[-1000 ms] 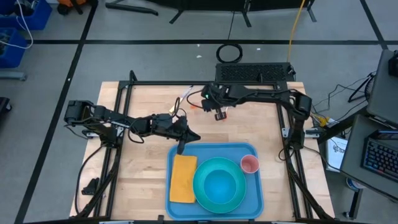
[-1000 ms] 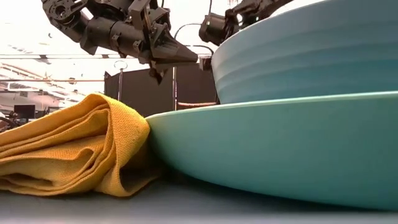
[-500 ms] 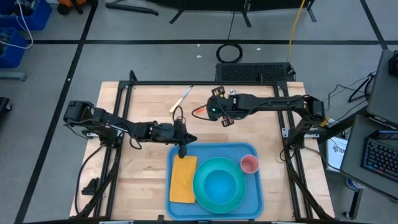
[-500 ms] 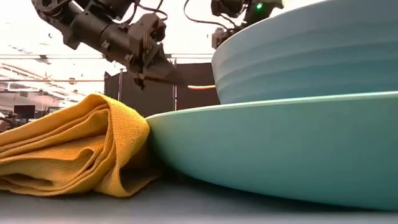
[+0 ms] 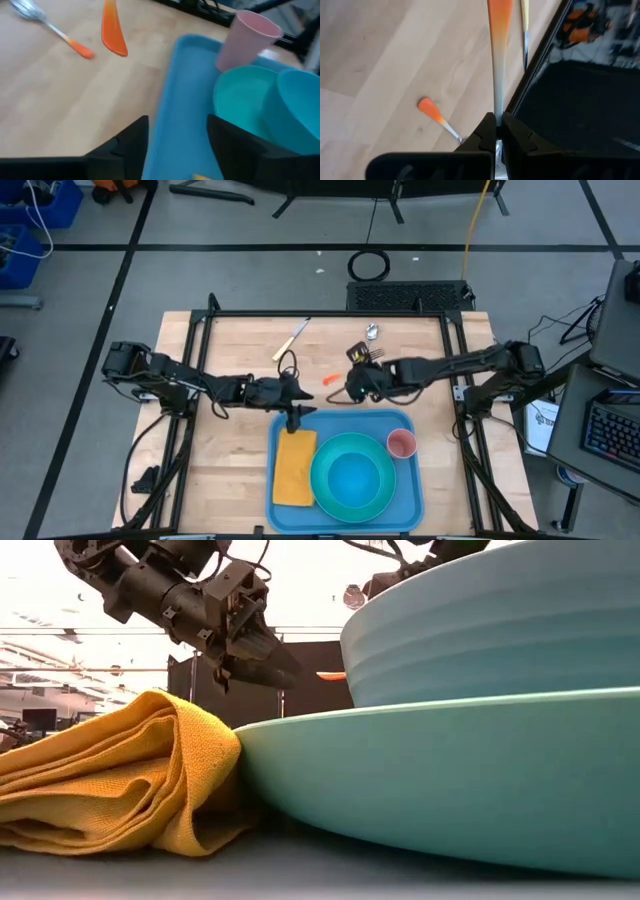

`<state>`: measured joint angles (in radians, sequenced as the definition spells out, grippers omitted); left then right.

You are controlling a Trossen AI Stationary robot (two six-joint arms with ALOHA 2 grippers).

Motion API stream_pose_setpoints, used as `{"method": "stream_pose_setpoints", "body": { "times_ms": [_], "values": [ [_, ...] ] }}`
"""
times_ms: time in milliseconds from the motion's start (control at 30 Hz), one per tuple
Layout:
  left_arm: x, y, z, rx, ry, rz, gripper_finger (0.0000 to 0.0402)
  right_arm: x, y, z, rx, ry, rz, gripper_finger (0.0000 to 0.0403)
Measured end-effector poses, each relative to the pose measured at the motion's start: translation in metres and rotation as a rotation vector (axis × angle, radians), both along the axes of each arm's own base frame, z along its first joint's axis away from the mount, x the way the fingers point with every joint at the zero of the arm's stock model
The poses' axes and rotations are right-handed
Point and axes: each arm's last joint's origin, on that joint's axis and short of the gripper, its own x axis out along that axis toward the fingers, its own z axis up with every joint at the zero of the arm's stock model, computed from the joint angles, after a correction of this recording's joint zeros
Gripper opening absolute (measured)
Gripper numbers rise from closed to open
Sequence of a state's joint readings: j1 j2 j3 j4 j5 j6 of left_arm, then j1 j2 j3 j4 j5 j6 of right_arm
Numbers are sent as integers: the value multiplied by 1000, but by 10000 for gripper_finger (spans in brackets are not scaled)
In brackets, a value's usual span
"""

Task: Set up tray
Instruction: Put the orange fork on top of the yellow table napkin

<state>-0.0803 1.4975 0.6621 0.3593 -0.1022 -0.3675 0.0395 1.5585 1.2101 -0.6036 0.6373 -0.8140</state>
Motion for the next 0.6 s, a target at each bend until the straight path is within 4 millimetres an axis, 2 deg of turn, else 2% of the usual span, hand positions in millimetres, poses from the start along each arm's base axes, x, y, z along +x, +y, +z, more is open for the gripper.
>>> {"method": "stream_pose_setpoints", "body": {
  "times_ms": [100,267,467,600],
  "values": [
    [0,2,0,-37,3,-6,228,-2,10,-8,-68,12,17,1],
    [0,1,0,-31,-3,-7,236,-4,21,-13,-113,13,49,1],
    [0,-3,0,-7,-1,-167,214,-3,38,-12,-188,30,143,1],
    [0,-4,1,4,-15,-192,192,-2,49,-11,-209,24,209,1]
  ]
}}
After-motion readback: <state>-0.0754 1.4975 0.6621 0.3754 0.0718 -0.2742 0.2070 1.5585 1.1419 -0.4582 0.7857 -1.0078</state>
